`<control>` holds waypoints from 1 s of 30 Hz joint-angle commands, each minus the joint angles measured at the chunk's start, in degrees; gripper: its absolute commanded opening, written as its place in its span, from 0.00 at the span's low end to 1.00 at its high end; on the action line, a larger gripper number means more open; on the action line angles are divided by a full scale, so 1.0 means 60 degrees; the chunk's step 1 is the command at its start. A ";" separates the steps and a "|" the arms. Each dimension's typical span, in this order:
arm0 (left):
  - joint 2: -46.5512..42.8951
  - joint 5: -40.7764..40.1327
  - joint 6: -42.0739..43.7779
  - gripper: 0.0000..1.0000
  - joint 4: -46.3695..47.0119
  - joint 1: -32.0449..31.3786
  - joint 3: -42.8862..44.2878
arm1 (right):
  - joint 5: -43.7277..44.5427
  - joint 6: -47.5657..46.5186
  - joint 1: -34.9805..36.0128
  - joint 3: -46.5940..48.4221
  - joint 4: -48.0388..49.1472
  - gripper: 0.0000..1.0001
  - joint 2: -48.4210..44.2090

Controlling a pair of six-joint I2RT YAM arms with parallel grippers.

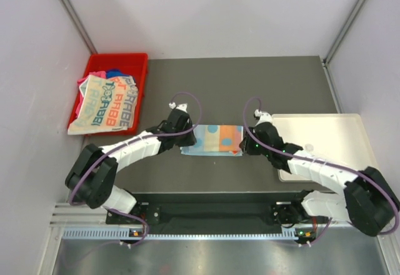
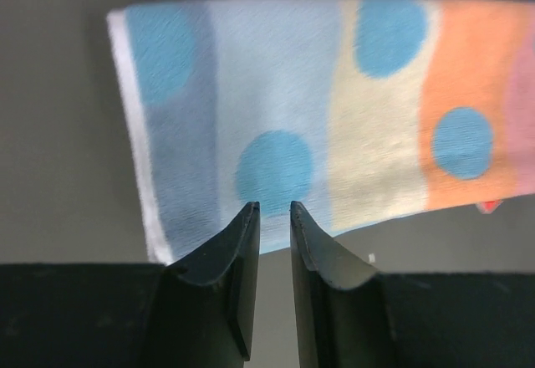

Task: Fold and stack the towels
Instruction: Fold the towel, then neatly place the folded towel into the bin

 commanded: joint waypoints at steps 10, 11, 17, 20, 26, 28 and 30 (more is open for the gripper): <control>0.2676 -0.3997 -0.1355 0.42 -0.2396 -0.3043 0.4992 | 0.2087 -0.0528 -0.0295 0.2805 -0.3935 0.48 -0.4297; 0.2984 -0.4292 -0.1548 0.44 -0.2604 -0.3250 0.5347 | 0.2131 -0.0616 -0.0324 0.3198 -0.4128 0.49 -0.4430; 0.5750 -0.6283 -0.3204 0.57 -0.4958 -0.4759 0.8497 | 0.2628 -0.0938 -0.0354 0.4342 -0.5372 0.50 -0.5309; 0.6776 -0.7031 -0.3951 0.61 -0.6059 -0.5126 0.9845 | 0.2907 -0.1085 -0.0368 0.4768 -0.5783 0.52 -0.5676; 0.7805 -0.7605 -0.4625 0.65 -0.6839 -0.5244 1.0990 | 0.3010 -0.1466 -0.0368 0.5413 -0.6385 0.53 -0.6130; 0.7938 -0.7824 -0.4670 0.65 -0.6854 -0.5244 1.1020 | 0.3025 -0.1540 -0.0383 0.5560 -0.6561 0.53 -0.6291; 0.8230 -0.7913 -0.4598 0.65 -0.6898 -0.5244 1.1180 | 0.2938 -0.1584 -0.0368 0.5619 -0.6664 0.53 -0.6394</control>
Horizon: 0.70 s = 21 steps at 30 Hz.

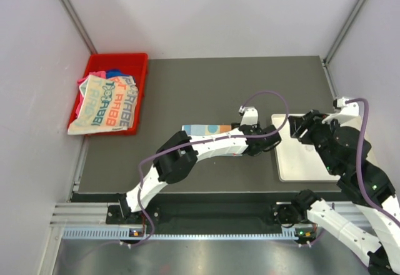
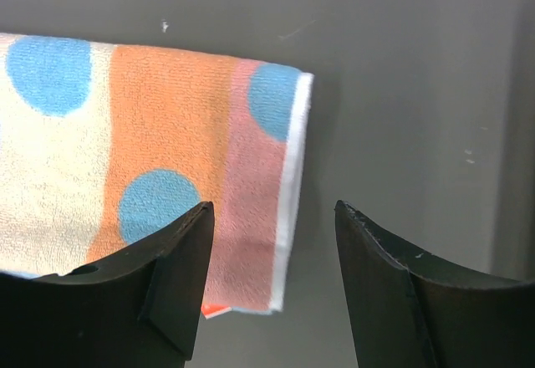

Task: Fold and stack the towels
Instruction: Neatly place the folded towel into the bin

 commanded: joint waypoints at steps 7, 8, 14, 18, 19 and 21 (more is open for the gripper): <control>0.1128 -0.0707 -0.0075 0.63 -0.0803 -0.0009 0.0936 | -0.0550 -0.0305 0.0036 0.0611 -0.0461 0.53 -0.0308; 0.1244 -0.0766 -0.0191 0.63 -0.0833 0.0005 0.0966 | -0.0608 -0.0306 0.0036 0.0625 -0.0476 0.53 -0.0322; 0.1450 -0.0957 -0.0456 0.61 -0.1126 0.0093 0.0922 | -0.0785 -0.0379 0.0036 0.0626 -0.0550 0.53 -0.0352; 0.1465 -0.0899 -0.0603 0.56 -0.1142 0.0108 0.0703 | -0.0829 -0.0408 0.0051 0.0655 -0.0550 0.53 -0.0322; 0.1465 -0.0840 -0.0588 0.53 -0.1098 0.0122 0.0630 | -0.0843 -0.0408 0.0036 0.0669 -0.0564 0.53 -0.0308; 0.1480 -0.0738 -0.0632 0.47 -0.1039 0.0122 0.0483 | -0.0902 -0.0408 0.0036 0.0655 -0.0550 0.53 -0.0279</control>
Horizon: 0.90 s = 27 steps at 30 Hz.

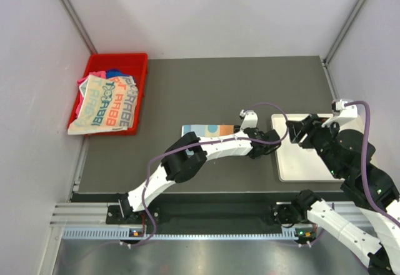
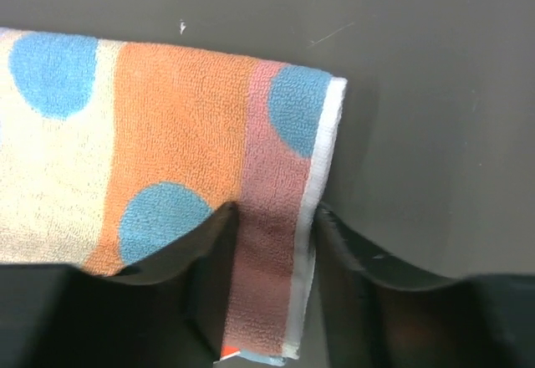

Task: Fold and stack the towels
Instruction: Neatly place the folded towel into the bin

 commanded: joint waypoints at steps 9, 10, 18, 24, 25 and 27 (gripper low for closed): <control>-0.0649 0.0838 0.0185 0.00 0.0826 0.0126 -0.1566 | -0.0287 -0.0197 0.0018 0.0513 -0.0018 0.53 0.0035; -0.0812 0.0956 0.0287 0.00 0.1438 0.0141 -0.2032 | -0.0301 -0.0197 0.0018 0.0542 -0.0032 0.53 0.0035; -0.2496 0.2479 0.1138 0.00 0.3787 0.0229 -0.3165 | -0.0243 -0.0343 0.0018 0.0864 -0.0091 0.53 0.0137; -0.2894 0.3827 0.0904 0.00 0.4548 0.0214 -0.2521 | -0.0097 -0.0490 0.0018 0.1274 -0.0267 0.52 0.0211; -0.2879 0.3901 0.0817 0.00 0.4564 0.0200 -0.2274 | -0.0067 -0.0505 0.0018 0.1318 -0.0296 0.52 0.0225; -0.2835 0.3989 0.0626 0.00 0.4666 0.0083 -0.1995 | -0.0053 -0.0563 0.0032 0.1435 -0.0369 0.52 0.0226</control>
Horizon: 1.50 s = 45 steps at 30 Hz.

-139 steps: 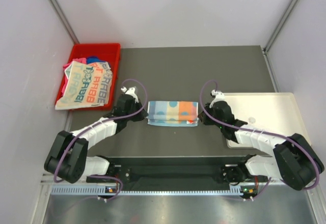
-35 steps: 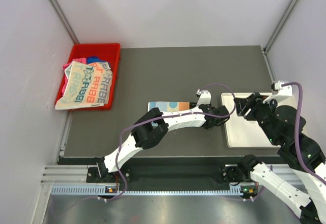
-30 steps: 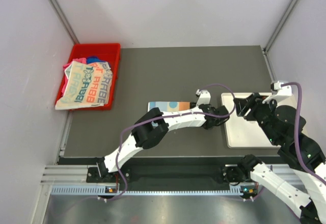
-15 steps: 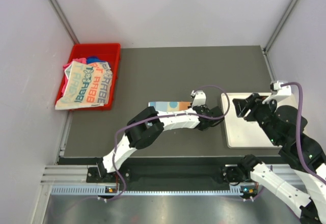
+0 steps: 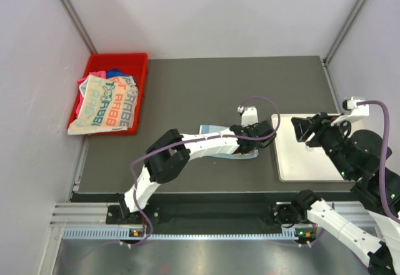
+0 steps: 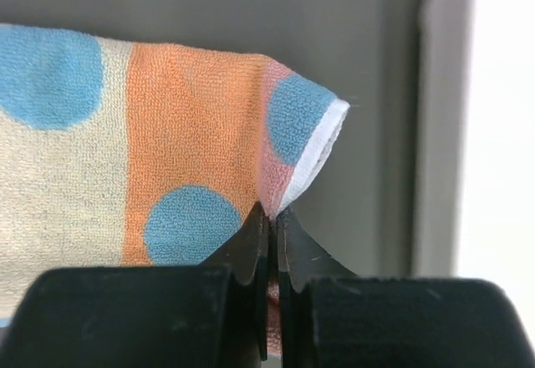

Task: Fold and stack the towels
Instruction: Neatly place the folded towel into the bin

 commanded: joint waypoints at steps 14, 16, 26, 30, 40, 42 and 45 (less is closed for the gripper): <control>0.1154 0.2796 -0.1204 0.00 0.2269 -0.0535 0.4028 | 0.0539 -0.0506 0.0032 0.1122 -0.0466 0.51 -0.0257; 0.1740 0.3163 -0.1336 0.00 0.2372 -0.0550 0.4788 | 0.0583 -0.0682 0.0018 0.1210 -0.0452 0.51 -0.0446; 0.3498 0.4482 -0.1937 0.00 0.3865 -0.0506 0.6652 | 0.0861 -0.1590 0.0018 0.1459 -0.0612 0.52 -0.0990; 0.3967 0.4820 -0.2390 0.00 0.4903 -0.0506 0.6771 | 0.0935 -0.1737 0.0047 0.1445 -0.0613 0.51 -0.1063; 0.4803 0.5450 -0.2977 0.00 0.6443 -0.0418 0.7356 | 0.1418 -0.1927 0.0311 0.1357 -0.0671 0.51 -0.1239; 0.4920 0.5450 -0.3050 0.00 0.6635 -0.0418 0.7444 | 0.1608 -0.1957 0.0398 0.1313 -0.0671 0.51 -0.1282; 0.5140 0.5450 -0.3254 0.00 0.6854 -0.0375 0.7547 | 0.1827 -0.2030 0.0544 0.1181 -0.0656 0.51 -0.1356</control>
